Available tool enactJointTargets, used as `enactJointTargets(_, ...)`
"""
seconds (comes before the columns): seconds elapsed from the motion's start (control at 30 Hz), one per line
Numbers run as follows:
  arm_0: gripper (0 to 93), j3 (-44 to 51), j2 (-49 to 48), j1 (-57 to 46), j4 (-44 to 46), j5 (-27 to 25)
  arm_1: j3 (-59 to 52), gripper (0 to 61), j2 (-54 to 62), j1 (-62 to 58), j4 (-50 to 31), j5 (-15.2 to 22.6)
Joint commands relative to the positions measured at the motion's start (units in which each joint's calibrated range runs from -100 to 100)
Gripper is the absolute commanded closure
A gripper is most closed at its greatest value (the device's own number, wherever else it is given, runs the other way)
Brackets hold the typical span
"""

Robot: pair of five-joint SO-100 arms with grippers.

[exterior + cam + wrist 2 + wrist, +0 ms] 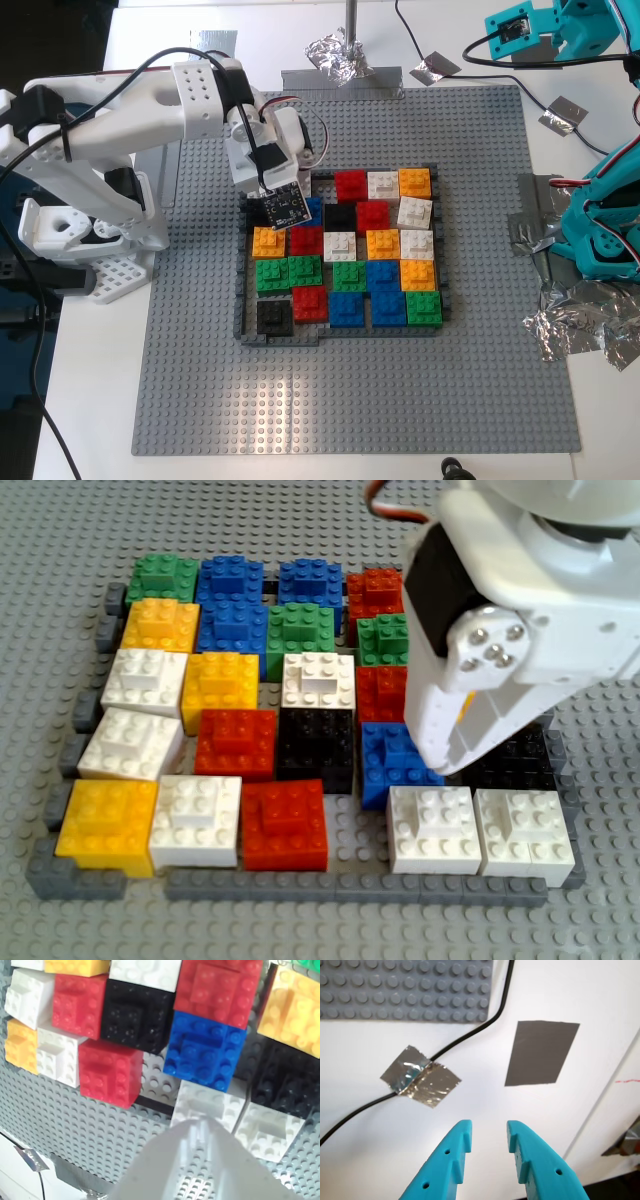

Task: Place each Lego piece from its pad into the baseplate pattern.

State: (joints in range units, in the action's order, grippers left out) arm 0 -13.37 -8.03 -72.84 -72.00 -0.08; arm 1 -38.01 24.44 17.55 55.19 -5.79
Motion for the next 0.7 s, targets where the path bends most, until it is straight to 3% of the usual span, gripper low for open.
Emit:
enactJointTargets(0.0,84.0,0.2,-0.4,1.1,0.0,-0.1,-0.2,61.2,3.2,0.3,-0.2,0.1)
enactJointTargets(0.13,84.0,0.3,-1.0,3.6,0.0,-0.1,-0.7,61.2,4.4,0.6,1.2,0.0)
enactJointTargets(0.33,84.0,1.1,-1.2,4.9,0.0,-0.1,7.1,61.2,4.6,3.5,11.4,-1.0)
enactJointTargets(0.67,84.0,0.3,-0.4,2.8,0.0,0.0,0.0,61.2,1.4,3.5,3.4,0.8)
